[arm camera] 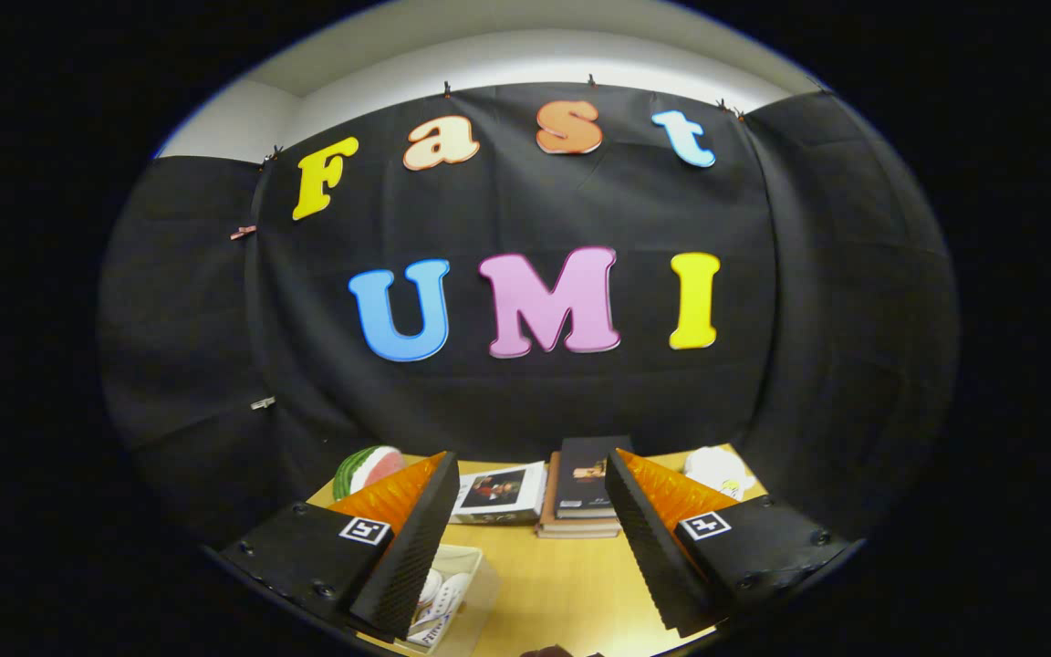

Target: Open the storage box then place both shoes into the box .Put the left shoe in first, then the right shoe, with the right side of both shoes facing outward in a uniform manner.

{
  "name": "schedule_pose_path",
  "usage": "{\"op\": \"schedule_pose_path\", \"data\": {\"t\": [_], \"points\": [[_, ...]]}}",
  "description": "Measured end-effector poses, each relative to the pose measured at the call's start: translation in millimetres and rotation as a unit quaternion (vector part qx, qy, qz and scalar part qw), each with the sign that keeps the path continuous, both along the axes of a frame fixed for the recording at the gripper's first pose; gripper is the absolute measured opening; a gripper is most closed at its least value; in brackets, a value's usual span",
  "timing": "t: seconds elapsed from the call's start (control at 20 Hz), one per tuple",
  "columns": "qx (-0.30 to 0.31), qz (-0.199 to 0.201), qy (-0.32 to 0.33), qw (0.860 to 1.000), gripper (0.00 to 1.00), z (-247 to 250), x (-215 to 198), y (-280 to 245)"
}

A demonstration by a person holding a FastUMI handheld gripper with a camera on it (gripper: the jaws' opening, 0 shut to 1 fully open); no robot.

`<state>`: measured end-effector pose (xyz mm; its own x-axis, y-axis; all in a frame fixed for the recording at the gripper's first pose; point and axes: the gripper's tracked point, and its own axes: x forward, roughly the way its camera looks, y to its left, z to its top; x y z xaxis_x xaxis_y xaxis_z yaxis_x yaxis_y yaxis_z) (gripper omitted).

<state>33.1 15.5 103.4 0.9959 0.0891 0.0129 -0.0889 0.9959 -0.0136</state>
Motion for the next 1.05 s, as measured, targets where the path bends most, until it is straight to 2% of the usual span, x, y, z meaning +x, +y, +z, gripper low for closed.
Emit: {"op": "schedule_pose_path", "data": {"t": [0.15,0.3,0.5,0.8,1.05], "points": [[-0.021,-0.040,-0.044,0.998,0.98,19.6,-15.8,-42.5],[-0.040,-0.083,-0.060,0.994,0.99,18.6,-27.9,-80.6],[-0.023,-0.108,-0.057,0.992,0.98,12.8,-29.8,-103.8],[-0.020,-0.108,-0.075,0.991,0.98,27.7,-32.0,-95.9],[-0.018,-0.096,-0.069,0.993,0.98,19.4,-25.2,-81.4]]}}
